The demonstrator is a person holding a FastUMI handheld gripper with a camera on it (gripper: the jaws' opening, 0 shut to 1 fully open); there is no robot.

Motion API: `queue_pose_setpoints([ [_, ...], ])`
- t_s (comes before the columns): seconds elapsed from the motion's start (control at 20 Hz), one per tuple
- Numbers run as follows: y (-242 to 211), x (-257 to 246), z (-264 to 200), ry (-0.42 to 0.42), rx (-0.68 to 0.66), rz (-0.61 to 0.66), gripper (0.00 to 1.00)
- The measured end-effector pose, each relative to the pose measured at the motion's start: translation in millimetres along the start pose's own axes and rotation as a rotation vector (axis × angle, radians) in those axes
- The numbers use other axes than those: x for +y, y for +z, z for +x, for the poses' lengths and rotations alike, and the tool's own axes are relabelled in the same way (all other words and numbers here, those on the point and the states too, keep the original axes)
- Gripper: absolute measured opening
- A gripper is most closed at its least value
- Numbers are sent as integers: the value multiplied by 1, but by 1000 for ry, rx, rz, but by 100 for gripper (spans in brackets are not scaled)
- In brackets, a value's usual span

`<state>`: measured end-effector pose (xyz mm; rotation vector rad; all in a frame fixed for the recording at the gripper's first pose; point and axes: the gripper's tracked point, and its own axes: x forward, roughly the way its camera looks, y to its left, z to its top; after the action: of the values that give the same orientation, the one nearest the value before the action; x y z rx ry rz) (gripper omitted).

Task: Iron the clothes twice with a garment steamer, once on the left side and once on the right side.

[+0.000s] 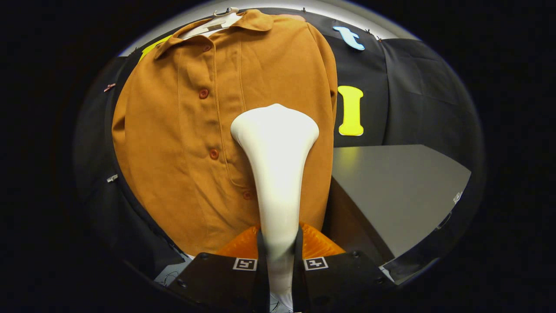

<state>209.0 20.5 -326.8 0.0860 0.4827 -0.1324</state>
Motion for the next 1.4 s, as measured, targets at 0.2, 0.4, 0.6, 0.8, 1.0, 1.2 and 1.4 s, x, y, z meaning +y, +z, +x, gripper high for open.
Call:
queue_pose_setpoints([
  [0.2,-34,3,1,-1,44,-2,24],
  [0.4,-64,5,6,-5,83,-4,24],
  [0.6,-92,5,7,-15,119,0,24],
  [0.8,-120,10,0,-17,150,-33,24],
  [1.0,-127,17,-19,-5,158,-53,24],
  [1.2,-106,31,-51,23,116,-83,24],
  [1.4,-62,51,-91,46,20,-96,24],
])
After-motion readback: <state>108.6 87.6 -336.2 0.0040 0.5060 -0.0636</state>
